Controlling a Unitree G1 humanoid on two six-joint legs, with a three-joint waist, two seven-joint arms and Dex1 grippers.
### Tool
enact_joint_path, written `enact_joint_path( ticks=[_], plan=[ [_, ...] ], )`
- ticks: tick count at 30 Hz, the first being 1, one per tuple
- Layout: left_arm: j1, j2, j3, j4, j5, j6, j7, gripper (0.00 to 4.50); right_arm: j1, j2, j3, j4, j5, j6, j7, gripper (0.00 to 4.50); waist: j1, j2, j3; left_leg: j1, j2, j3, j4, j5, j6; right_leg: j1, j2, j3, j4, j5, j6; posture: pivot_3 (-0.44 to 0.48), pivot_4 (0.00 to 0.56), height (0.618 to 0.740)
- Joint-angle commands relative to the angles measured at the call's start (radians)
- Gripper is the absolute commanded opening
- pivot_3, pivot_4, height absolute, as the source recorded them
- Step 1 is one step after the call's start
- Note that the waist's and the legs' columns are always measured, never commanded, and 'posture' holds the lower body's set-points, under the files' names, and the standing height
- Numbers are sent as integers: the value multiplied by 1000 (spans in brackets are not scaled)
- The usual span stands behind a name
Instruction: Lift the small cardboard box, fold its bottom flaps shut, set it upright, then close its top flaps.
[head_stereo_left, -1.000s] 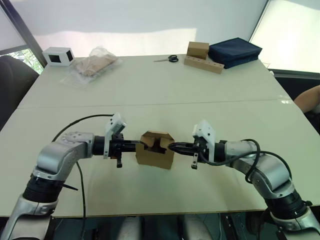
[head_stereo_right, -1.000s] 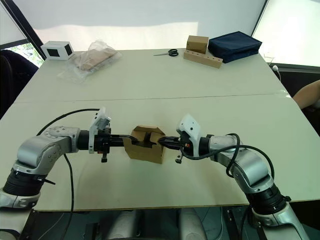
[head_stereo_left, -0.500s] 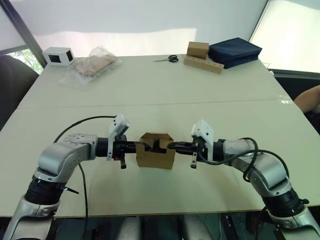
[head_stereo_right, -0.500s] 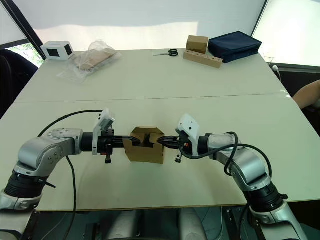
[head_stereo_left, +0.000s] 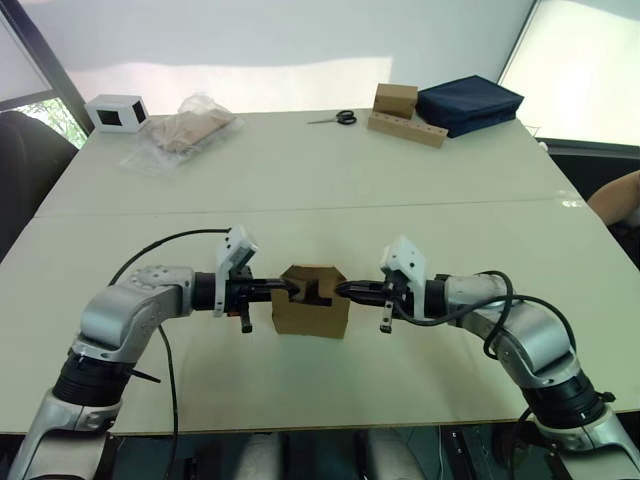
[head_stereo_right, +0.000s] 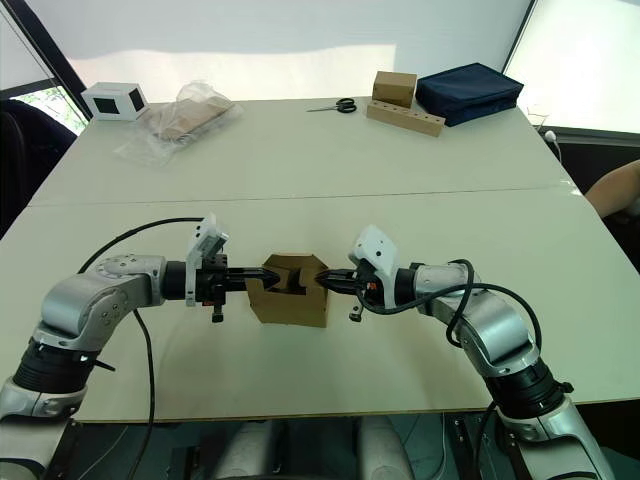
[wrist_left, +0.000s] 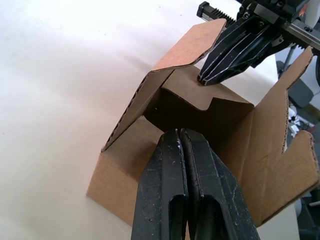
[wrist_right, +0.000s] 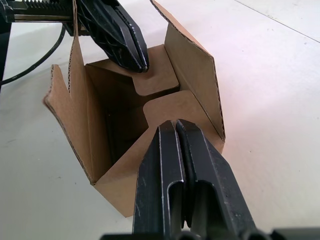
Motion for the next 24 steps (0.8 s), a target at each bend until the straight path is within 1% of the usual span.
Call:
enact_joint_path(
  ticks=[1, 6, 10, 13, 20, 24],
  plan=[
    [1, 4, -1, 7, 14, -7, 7, 67, -3, 3, -17, -14, 3, -9, 4, 0, 0, 0, 0, 0, 0, 0, 0, 0, 0, 0, 0, 0, 0, 0, 0, 0, 150, 740],
    [-11, 5, 41, -5, -28, 14, 6, 67, -9, 12, -78, -32, 52, 8, -3, 0, 0, 0, 0, 0, 0, 0, 0, 0, 0, 0, 0, 0, 0, 0, 0, 0, 150, 740],
    [-22, 57, 73, -31, -65, 33, -34, 67, -16, -7, -176, -91, 168, 75, 2, 0, 0, 0, 0, 0, 0, 0, 0, 0, 0, 0, 0, 0, 0, 0, 0, 0, 150, 740],
    [-37, 77, 92, -29, -84, 45, -43, 67, -21, -20, -219, -119, 221, 116, -3, 0, 0, 0, 0, 0, 0, 0, -1, 0, 0, 0, 0, 0, 0, 0, 0, 0, 150, 740],
    [-61, 90, 111, 2, -95, 44, -62, 67, -4, -46, -217, -163, 253, 161, -17, 0, 0, 0, 0, 0, 0, 0, -1, 0, 0, 0, 0, 0, 0, 0, 0, 0, 150, 740],
    [-108, 108, 136, 115, -61, -3, -79, 67, 26, -94, -274, -275, 425, 283, -7, 0, 0, 0, 0, 0, 0, 0, -1, 0, 0, 0, 0, 0, 0, 0, 0, 0, 150, 740]
  ],
)
